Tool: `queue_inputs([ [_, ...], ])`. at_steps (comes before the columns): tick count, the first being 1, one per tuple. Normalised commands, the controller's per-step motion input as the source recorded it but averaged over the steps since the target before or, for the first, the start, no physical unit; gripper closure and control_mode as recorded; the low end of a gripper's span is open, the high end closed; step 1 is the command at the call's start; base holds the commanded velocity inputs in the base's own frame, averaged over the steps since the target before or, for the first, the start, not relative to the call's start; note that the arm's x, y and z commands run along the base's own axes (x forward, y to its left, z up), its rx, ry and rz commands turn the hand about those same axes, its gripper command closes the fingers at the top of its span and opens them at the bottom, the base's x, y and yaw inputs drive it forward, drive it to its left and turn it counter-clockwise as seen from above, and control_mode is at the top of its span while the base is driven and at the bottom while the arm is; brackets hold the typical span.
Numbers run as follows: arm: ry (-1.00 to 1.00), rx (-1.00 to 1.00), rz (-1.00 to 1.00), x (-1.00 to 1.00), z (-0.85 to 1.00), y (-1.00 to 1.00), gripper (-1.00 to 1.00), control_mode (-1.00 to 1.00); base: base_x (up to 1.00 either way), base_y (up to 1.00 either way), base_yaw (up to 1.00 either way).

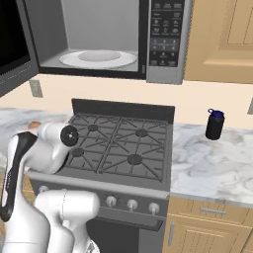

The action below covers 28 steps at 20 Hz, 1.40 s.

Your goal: Pick the onion from the counter and place it in the microwave.

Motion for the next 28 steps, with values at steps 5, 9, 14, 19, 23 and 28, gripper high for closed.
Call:
queue_inputs([
  [5, 0.26, -0.08, -0.12, -0.84, 1.00, -1.00, 1.00, -1.00, 0.00, 0.00, 0.00],
  [9, 0.28, -0.09, -0.09, -0.75, 1.00, -0.92, 1.00, -1.00, 0.00, 0.00, 0.00],
  [14, 0.10, -0.07, -0.02, -0.98, 1.00, -0.86, 1.00, -1.00, 0.00, 0.00, 0.00],
  [19, -0.07, -0.09, -0.09, -0.73, 1.00, -0.37, 1.00, -1.00, 0.00, 0.00, 0.00],
  [23, -0.55, -0.14, -0.15, -0.07, 0.88, 0.02, 1.00, -1.00, 0.00, 0.00, 0.00],
  [28, -0.71, -0.15, -0.13, 0.26, 0.44, 0.34, 1.00, -1.00, 0.00, 0.00, 0.00],
])
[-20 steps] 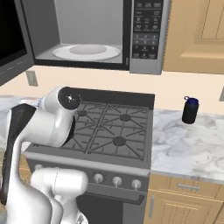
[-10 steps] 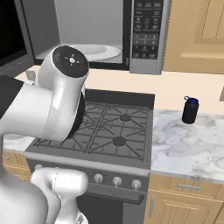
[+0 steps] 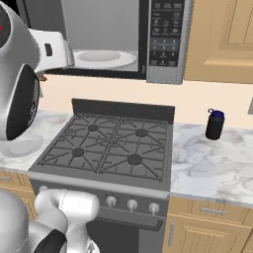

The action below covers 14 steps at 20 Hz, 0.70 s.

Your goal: Pick the onion from the counter and place it in the microwave.

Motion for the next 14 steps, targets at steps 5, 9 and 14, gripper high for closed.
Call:
queue_inputs([
  [5, -0.58, -0.12, -0.15, 0.80, 0.06, 0.12, 1.00, -1.00, 0.00, 0.00, 0.00],
  [9, -0.43, -0.11, -0.11, 0.89, -0.05, 0.10, 1.00, -1.00, 0.00, 0.00, 0.00],
  [14, -0.01, -0.03, -0.13, 1.00, 0.00, 0.05, 1.00, -1.00, 0.00, 0.00, 0.00],
])
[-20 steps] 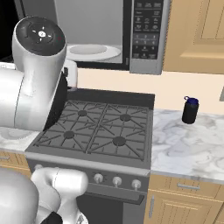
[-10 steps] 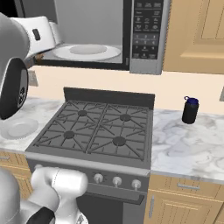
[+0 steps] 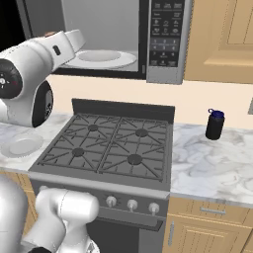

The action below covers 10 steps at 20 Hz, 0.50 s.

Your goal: Pick the onion from the counter and place it in the microwave.

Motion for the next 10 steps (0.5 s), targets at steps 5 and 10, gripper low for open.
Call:
queue_inputs([
  [5, 0.14, 0.00, -0.16, 0.89, 0.14, 0.09, 1.00, -1.00, 0.00, 0.00, 0.00],
  [10, 0.27, 0.00, -0.14, 0.87, 0.06, 0.03, 1.00, -1.00, 0.00, 0.00, 0.00],
])
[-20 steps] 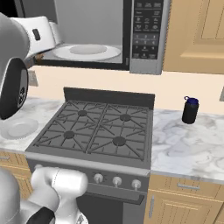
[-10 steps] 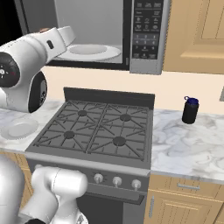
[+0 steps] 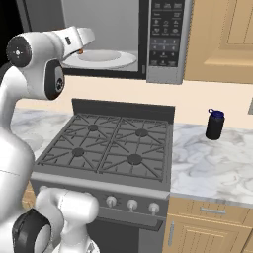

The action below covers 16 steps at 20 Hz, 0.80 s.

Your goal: Pick the onion from the counter and place it in the microwave.

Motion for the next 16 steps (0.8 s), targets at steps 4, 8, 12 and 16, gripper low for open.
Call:
queue_inputs([
  [4, 0.29, 0.08, -0.08, 0.73, -0.06, 0.11, 1.00, -1.00, 0.00, 0.00, 0.00],
  [8, 0.20, 0.19, -0.03, 0.77, -0.07, 0.01, 1.00, -1.00, 0.00, 0.00, 0.00],
  [12, 0.00, 0.22, 0.00, 0.63, -0.32, 0.00, 1.00, -1.00, 0.00, 0.00, 0.00],
  [16, 0.00, 0.19, 0.00, 0.62, -0.54, 0.00, 1.00, -1.00, 0.00, 0.00, 0.00],
])
